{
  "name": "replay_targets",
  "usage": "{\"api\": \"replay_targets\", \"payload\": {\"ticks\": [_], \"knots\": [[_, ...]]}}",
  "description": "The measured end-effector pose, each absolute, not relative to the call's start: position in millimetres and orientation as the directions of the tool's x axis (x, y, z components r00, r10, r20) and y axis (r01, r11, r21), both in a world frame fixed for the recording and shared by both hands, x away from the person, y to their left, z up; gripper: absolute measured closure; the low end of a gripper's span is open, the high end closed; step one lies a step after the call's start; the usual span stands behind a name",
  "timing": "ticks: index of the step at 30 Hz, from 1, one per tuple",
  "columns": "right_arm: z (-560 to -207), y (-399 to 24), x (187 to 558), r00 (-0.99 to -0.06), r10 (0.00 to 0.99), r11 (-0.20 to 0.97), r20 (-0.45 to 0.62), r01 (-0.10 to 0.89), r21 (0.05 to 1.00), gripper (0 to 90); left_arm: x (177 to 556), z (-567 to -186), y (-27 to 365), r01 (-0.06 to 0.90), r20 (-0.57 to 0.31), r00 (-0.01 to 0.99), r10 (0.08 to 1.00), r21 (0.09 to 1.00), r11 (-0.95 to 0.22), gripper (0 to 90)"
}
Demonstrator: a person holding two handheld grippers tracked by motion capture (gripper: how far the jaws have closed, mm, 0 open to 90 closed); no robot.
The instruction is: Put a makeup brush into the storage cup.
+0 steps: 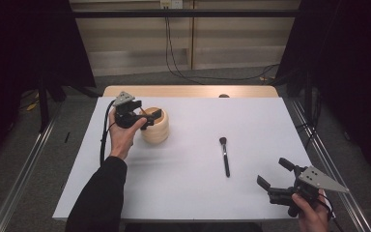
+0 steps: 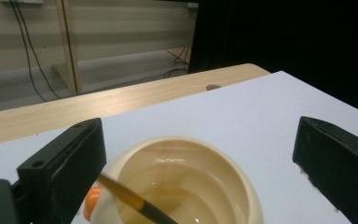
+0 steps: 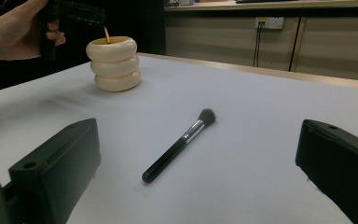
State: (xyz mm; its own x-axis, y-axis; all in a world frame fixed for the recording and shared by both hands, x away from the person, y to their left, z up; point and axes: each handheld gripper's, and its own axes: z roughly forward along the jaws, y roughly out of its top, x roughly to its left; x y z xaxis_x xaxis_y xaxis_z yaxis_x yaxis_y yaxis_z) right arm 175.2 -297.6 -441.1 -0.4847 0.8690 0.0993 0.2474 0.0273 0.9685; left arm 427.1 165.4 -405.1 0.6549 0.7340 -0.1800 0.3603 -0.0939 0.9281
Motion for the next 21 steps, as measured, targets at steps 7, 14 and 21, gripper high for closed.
{"api": "replay_targets", "payload": {"ticks": [7, 14, 21], "knots": [[-441, -298, 175, -0.484, 0.869, 0.026, 0.099, 0.246, 0.969, 0.0, 424, -403, 166, 0.364, -0.174, 0.647, 0.743, 0.926, -0.1, 1.8], [-441, -298, 175, -0.484, 0.87, 0.031, 0.092, 0.24, 0.97, 0.0, 414, -401, 170, 0.353, -0.159, 0.622, 0.767, 0.931, -0.093, 3.0], [-441, -298, 175, -0.483, 0.871, 0.031, 0.092, 0.241, 0.97, 0.0, 398, -396, 174, 0.341, -0.138, 0.642, 0.754, 0.932, -0.12, 2.7]]}}
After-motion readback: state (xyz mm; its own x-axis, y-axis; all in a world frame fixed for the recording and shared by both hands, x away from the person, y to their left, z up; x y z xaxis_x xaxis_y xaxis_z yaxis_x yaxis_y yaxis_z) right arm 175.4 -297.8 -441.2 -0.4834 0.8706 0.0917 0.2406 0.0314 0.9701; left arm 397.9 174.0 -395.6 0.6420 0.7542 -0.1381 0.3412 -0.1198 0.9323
